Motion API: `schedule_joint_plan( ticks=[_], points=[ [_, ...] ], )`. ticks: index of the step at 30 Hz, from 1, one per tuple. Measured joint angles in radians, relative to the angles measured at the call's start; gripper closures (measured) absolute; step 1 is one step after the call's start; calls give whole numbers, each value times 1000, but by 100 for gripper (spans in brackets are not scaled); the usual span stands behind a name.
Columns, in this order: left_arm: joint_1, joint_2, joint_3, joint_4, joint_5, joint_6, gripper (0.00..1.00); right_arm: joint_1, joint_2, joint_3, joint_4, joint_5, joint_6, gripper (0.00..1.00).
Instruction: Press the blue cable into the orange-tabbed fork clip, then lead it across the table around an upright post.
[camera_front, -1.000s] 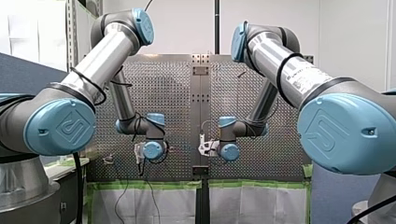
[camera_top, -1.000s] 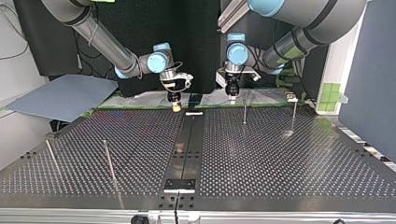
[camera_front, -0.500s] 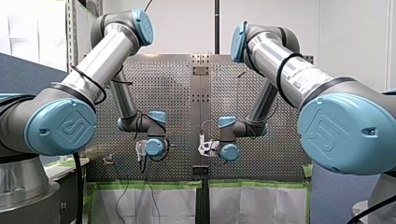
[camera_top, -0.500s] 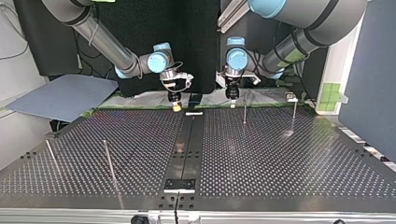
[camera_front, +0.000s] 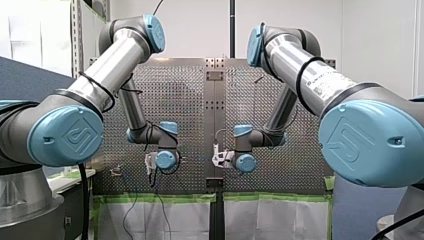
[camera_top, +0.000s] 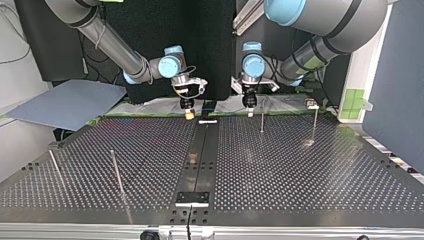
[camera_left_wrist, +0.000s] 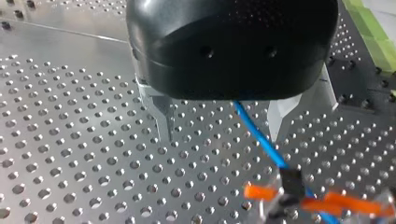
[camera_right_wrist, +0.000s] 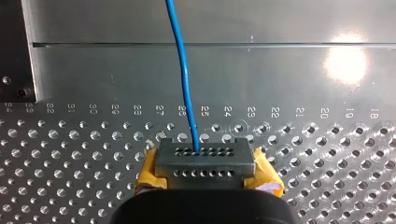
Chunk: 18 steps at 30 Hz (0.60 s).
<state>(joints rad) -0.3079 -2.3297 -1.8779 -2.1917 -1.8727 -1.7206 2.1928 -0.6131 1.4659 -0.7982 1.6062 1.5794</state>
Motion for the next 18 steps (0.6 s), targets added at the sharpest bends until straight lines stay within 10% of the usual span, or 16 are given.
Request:
schedule_joint_plan(
  ticks=[9,18],
  points=[
    [1,0,1,-1,-8,6,0,0,0,0,-1,-1,0,100],
    [0,1,1,1,-37,24,51,1,0,0,-1,-1,-1,100]
  ],
)
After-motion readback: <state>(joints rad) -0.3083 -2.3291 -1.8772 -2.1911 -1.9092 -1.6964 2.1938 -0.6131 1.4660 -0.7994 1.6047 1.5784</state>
